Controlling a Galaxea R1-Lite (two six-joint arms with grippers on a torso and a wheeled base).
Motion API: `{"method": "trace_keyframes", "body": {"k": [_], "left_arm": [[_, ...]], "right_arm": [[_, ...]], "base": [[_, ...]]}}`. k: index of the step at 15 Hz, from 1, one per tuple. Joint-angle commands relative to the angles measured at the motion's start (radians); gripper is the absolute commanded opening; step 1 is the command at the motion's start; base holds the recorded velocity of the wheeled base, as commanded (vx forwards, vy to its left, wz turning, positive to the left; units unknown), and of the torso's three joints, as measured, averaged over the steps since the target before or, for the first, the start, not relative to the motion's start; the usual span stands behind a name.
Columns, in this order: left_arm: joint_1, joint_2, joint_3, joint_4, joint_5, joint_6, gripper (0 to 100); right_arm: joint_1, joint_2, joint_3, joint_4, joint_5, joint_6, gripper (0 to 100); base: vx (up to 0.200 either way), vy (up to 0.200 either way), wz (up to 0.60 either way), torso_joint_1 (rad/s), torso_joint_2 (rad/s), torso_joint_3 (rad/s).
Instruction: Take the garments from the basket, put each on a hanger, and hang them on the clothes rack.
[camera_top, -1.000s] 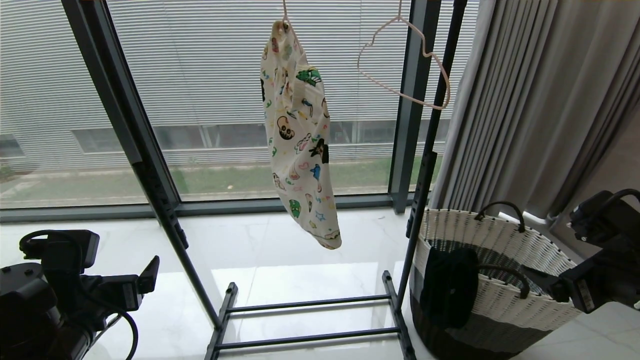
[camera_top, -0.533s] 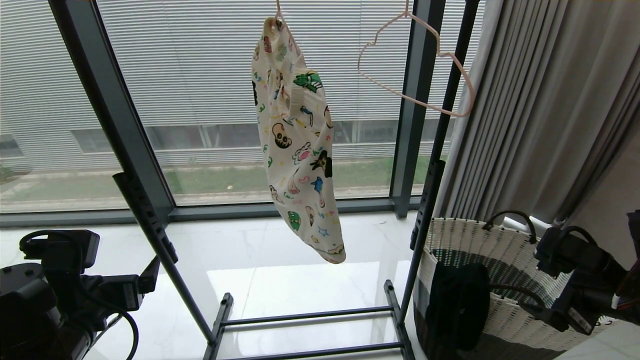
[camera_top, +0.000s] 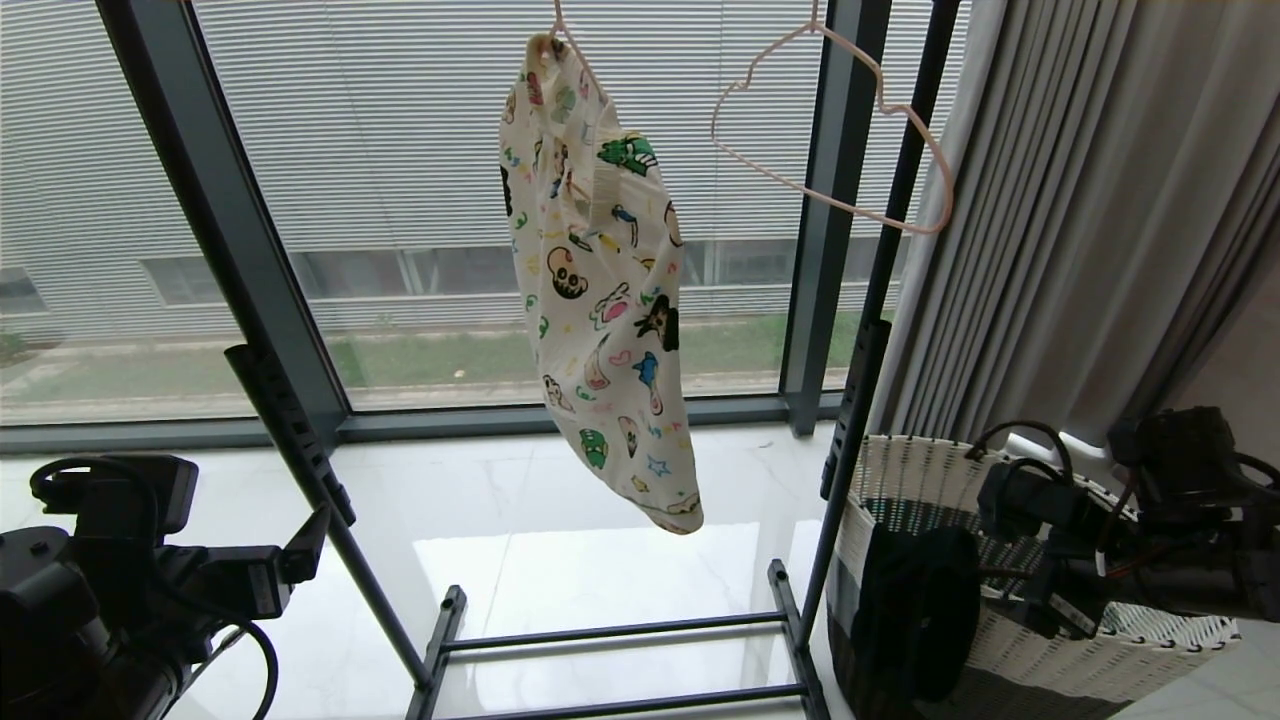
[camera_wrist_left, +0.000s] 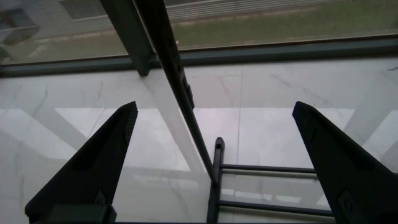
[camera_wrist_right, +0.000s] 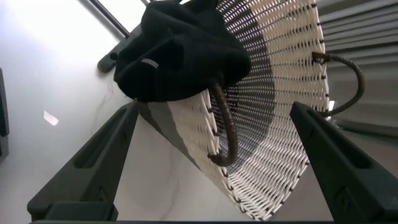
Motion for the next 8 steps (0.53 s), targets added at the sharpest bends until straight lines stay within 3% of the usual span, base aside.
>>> {"method": "trace_keyframes", "body": {"k": [1, 4, 8], "left_arm": [[-0.003, -0.01, 0.0, 0.0, 0.001, 0.0, 100], [-0.001, -0.01, 0.0, 0.0, 0.002, 0.0, 100], [-0.001, -0.004, 0.0, 0.001, 0.002, 0.0, 100]], "right_arm": [[0.0, 0.108, -0.047, -0.013, -0.005, 0.0, 100], [0.0, 0.208, -0.087, -0.11, -0.009, -0.003, 100], [-0.001, 0.276, -0.106, -0.147, -0.019, -0.029, 100]], "base": [[0.0, 0.0, 0.0, 0.0, 0.0, 0.0], [0.0, 0.0, 0.0, 0.0, 0.0, 0.0], [0.0, 0.0, 0.0, 0.0, 0.0, 0.0]]}}
